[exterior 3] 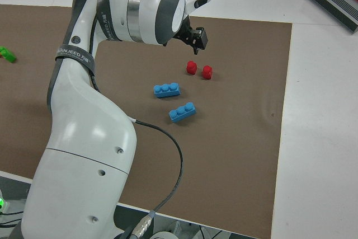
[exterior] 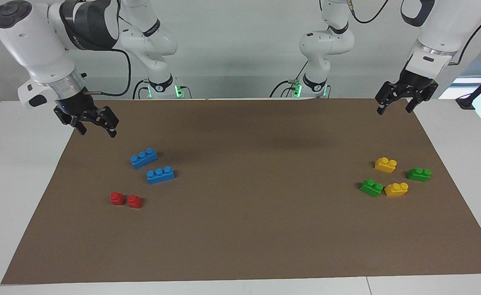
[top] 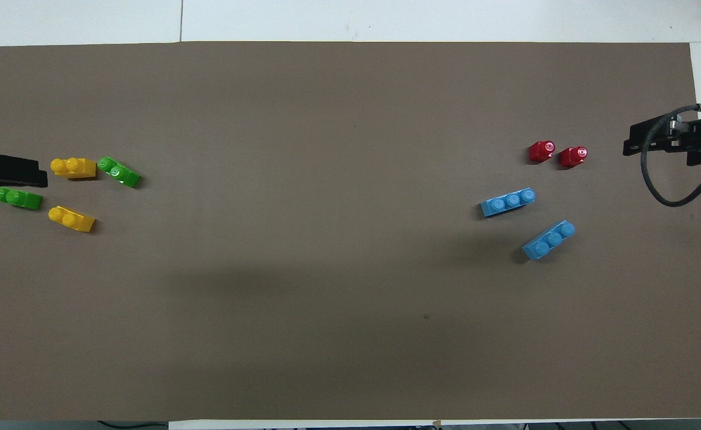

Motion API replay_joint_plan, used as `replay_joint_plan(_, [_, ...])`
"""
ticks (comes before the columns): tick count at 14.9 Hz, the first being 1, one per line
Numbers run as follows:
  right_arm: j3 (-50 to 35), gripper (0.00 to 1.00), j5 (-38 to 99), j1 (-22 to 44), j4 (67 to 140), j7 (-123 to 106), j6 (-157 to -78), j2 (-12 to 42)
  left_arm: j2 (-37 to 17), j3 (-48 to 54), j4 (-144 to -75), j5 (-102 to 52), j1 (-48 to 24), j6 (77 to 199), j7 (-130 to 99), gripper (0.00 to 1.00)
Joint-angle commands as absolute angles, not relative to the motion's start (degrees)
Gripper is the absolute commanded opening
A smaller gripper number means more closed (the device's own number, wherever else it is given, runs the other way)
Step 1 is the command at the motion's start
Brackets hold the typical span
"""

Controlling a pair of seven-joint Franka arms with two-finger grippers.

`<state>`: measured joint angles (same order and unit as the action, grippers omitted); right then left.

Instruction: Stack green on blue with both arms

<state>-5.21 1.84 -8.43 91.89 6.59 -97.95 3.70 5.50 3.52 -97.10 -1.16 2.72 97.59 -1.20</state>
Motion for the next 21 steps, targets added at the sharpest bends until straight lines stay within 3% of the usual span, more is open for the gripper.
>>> replay_joint_plan(1, [-5.5,1.00,1.3,-9.6,93.0,5.5,-98.3,2.8,6.2,3.5,-97.6,-0.2,2.5,98.3,-0.7,1.00])
replay_joint_plan(13, [-5.5,1.00,-0.8,-9.5,96.0,-4.8,-98.1,1.2,6.2,3.4,-97.7,-0.2,2.6,97.5,-1.1,1.00])
replay_joint_plan(21, [-5.6,0.99,6.5,-9.8,97.9,17.8,-97.7,2.1,6.2,3.5,-97.7,-0.2,2.5,97.4,-1.2,1.00])
